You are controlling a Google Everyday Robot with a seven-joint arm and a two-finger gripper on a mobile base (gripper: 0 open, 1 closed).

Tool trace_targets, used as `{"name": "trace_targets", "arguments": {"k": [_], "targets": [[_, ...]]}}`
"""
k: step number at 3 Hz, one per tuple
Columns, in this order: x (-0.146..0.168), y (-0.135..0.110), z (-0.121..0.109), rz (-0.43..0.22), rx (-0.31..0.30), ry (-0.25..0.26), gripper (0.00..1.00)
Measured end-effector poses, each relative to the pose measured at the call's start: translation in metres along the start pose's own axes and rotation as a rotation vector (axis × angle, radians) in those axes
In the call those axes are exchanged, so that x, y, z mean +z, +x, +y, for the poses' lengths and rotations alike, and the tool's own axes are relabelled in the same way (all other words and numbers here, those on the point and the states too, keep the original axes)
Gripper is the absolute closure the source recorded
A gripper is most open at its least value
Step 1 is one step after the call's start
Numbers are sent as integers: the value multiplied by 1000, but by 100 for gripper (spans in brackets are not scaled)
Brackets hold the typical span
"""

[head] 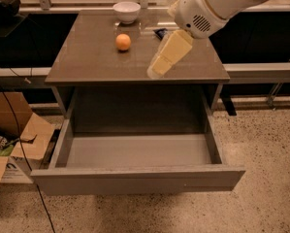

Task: Place orange into top drawer

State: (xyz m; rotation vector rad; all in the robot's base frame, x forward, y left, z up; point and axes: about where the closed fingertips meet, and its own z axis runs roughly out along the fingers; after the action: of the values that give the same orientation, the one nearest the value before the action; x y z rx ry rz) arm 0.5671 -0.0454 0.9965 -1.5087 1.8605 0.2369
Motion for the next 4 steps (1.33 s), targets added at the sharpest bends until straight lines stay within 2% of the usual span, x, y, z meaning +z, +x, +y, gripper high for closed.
{"name": "trace_targets", "arguments": {"k": [1,3,4], "targets": [[30,-10,-7,-57,33,-3,0],[102,-35,-52,-158,85,-18,0],[136,-42,-76,-197,109,-45,0]]}}
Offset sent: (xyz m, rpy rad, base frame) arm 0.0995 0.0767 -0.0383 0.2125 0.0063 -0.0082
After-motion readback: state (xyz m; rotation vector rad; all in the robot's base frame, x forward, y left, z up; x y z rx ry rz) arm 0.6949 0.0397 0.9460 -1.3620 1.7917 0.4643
